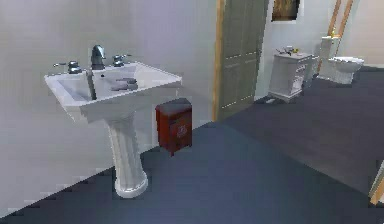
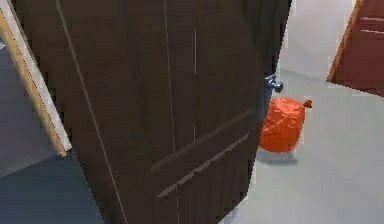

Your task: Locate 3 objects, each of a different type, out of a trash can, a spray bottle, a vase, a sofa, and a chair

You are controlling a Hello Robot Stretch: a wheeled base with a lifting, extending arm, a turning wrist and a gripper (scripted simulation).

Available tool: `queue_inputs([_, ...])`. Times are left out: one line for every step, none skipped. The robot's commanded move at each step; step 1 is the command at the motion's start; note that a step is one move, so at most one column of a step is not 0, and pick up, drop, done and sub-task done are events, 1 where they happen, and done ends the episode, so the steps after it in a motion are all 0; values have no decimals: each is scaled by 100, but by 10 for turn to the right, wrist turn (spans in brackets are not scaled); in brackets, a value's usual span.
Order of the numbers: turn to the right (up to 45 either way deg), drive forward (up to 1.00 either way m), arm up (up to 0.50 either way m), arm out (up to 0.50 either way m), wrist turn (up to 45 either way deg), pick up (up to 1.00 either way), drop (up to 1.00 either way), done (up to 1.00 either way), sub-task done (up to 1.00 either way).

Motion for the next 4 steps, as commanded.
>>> queue_inputs([0,40,0,0,0,0,0,0,0])
queue_inputs([390,0,0,0,0,0,0,0,0])
queue_inputs([0,100,0,0,0,0,0,0,0])
queue_inputs([30,0,0,0,0,0,0,0,0])
